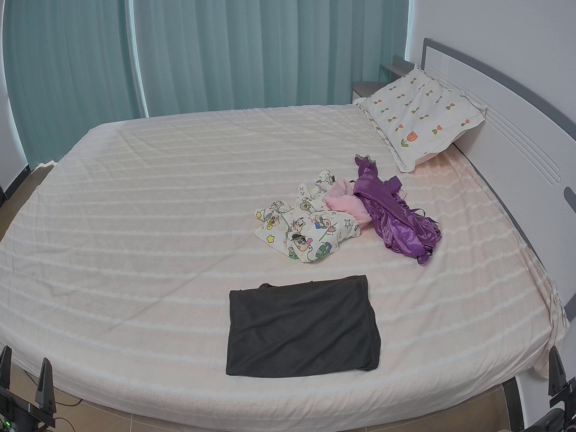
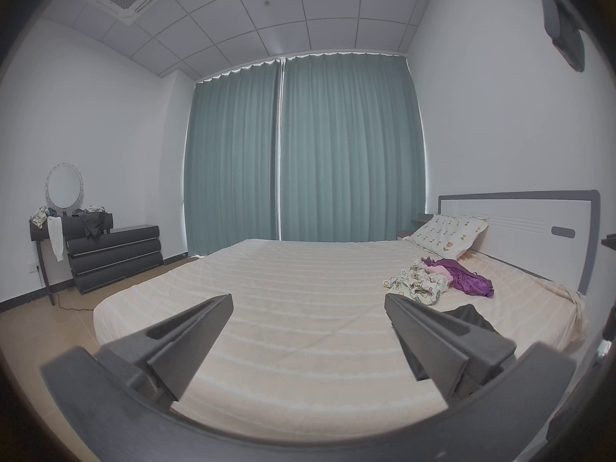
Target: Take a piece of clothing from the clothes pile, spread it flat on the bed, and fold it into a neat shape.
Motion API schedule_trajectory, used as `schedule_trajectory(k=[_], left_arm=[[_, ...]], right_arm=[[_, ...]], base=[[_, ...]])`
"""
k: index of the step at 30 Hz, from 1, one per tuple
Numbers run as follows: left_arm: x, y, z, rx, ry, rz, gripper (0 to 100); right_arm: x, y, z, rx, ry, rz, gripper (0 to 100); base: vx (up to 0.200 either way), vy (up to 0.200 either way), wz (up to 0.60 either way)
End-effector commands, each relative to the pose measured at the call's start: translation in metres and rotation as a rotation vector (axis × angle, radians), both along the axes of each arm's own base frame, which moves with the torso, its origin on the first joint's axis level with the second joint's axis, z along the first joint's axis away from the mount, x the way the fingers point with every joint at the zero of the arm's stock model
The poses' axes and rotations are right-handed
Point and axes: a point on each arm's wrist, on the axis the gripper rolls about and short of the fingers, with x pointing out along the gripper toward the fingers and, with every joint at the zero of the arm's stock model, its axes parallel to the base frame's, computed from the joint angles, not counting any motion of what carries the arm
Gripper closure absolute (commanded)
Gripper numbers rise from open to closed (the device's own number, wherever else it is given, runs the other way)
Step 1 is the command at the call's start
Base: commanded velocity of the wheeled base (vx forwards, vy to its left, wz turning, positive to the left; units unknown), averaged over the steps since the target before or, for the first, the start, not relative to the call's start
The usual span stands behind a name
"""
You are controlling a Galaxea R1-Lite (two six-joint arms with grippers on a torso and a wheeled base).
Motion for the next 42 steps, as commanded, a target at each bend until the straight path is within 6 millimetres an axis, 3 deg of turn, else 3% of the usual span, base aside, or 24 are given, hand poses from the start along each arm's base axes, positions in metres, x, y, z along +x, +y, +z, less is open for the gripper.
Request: schedule_trajectory(k=[1,10,16,24,34,42], left_arm=[[0.001,0.000,-0.007,0.017,0.014,0.003,0],[0.001,-0.001,-0.007,0.035,0.015,-0.025,0],[0.001,-0.001,-0.007,0.033,0.014,-0.045,0],[0.001,-0.001,-0.007,0.028,0.015,-0.046,0],[0.001,-0.001,-0.007,0.035,0.016,-0.051,0],[0.001,-0.001,-0.007,0.012,0.015,-0.051,0]], right_arm=[[0.000,0.000,-0.004,-0.039,0.004,-0.010,0],[0.001,0.001,-0.005,-0.113,0.012,0.035,0],[-0.001,0.006,0.003,-0.056,-0.054,0.265,0],[0.001,0.004,-0.005,0.095,0.014,0.199,0],[0.001,0.003,-0.008,-0.028,0.042,0.119,0],[0.001,0.003,-0.012,0.041,0.079,0.126,0]], base=[[0.000,0.000,0.00],[0.000,0.000,0.00],[0.000,0.000,0.00],[0.000,0.000,0.00],[0.000,0.000,0.00],[0.000,0.000,0.00]])
